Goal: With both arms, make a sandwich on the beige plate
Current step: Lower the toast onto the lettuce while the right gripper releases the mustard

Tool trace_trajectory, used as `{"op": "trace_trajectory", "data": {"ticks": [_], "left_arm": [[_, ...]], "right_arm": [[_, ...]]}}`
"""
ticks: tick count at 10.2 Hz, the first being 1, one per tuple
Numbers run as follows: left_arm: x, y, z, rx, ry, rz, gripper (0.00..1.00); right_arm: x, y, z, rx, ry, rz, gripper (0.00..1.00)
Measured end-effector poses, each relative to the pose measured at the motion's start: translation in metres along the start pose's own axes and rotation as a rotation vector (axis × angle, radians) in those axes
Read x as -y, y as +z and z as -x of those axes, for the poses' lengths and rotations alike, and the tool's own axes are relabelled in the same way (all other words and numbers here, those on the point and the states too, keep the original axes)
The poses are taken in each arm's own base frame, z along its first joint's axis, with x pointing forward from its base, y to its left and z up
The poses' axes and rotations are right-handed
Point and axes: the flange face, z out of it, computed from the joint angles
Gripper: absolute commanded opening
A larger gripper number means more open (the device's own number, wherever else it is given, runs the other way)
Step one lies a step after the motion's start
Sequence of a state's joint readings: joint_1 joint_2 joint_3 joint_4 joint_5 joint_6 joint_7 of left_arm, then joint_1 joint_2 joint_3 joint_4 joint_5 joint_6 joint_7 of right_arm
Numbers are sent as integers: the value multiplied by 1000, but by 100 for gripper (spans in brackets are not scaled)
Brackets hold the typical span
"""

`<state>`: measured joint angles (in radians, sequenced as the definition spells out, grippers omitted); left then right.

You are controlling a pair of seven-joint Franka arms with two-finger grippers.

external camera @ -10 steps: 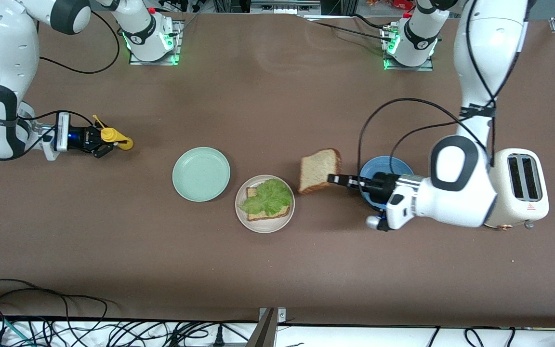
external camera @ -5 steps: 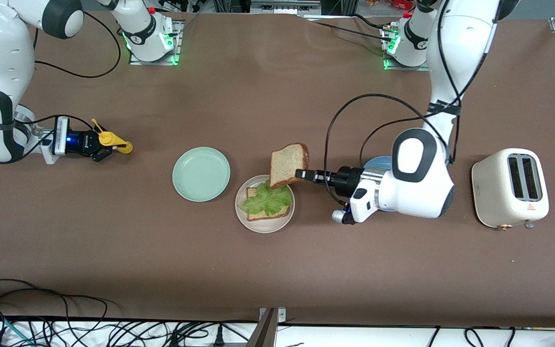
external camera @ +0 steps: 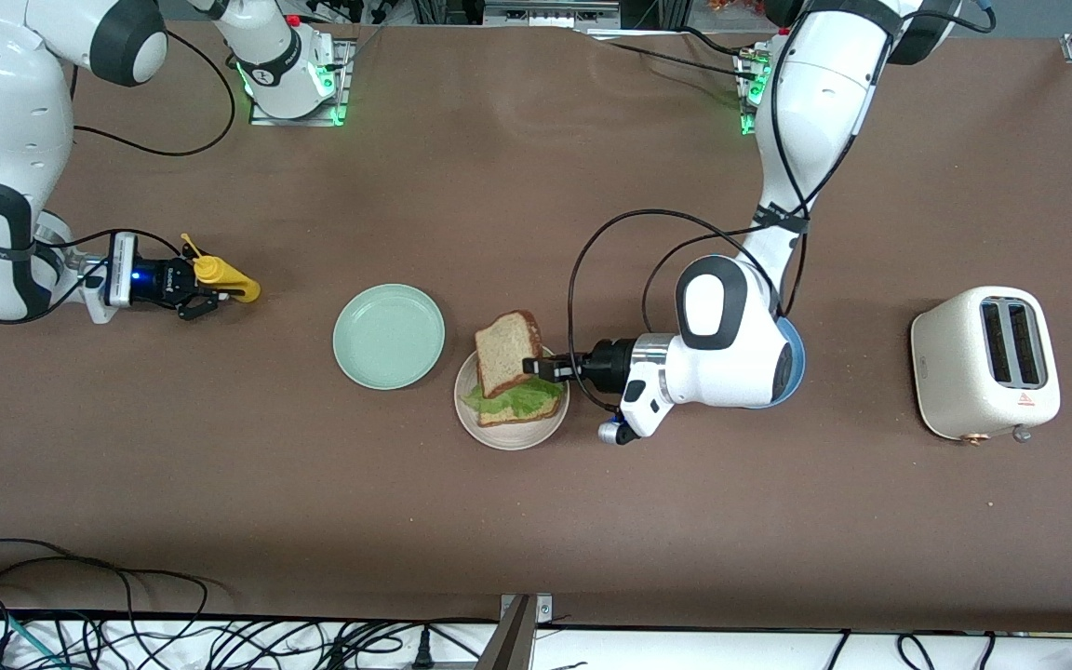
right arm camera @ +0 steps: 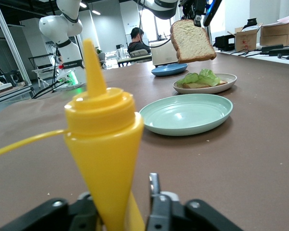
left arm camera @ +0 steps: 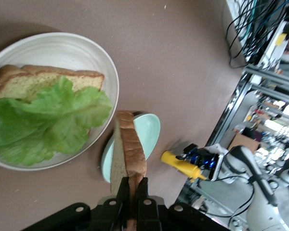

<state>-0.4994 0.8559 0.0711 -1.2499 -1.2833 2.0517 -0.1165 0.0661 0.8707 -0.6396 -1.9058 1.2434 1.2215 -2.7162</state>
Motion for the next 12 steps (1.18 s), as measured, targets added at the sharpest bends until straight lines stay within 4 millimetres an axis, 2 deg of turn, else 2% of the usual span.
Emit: {"op": "trace_trajectory", "data": {"ticks": [2, 4, 6, 7, 8, 10, 11, 12], "left_arm": [[7, 18, -3, -47, -28, 26, 0], [11, 30, 0, -51, -31, 18, 0], [13, 30, -2, -53, -28, 16, 0], [15, 31, -3, -53, -28, 13, 0], [19, 33, -4, -52, -31, 9, 0], [33, 40, -10, -50, -25, -4, 0], [37, 42, -12, -49, -10, -8, 0], [39, 41, -13, -51, -1, -10, 4]], "right_arm": [[-6, -7, -4, 7, -16, 5, 100], [5, -32, 2, 16, -1, 22, 100], [17, -78, 7, 66, 28, 13, 100], [17, -106, 1, 104, 42, 8, 100], [11, -130, -12, 135, 75, 0, 100], [-7, -164, -51, 238, 283, -26, 100], [-23, -179, -82, 312, 401, -14, 100], [-38, -189, -121, 370, 508, 2, 100]]}}
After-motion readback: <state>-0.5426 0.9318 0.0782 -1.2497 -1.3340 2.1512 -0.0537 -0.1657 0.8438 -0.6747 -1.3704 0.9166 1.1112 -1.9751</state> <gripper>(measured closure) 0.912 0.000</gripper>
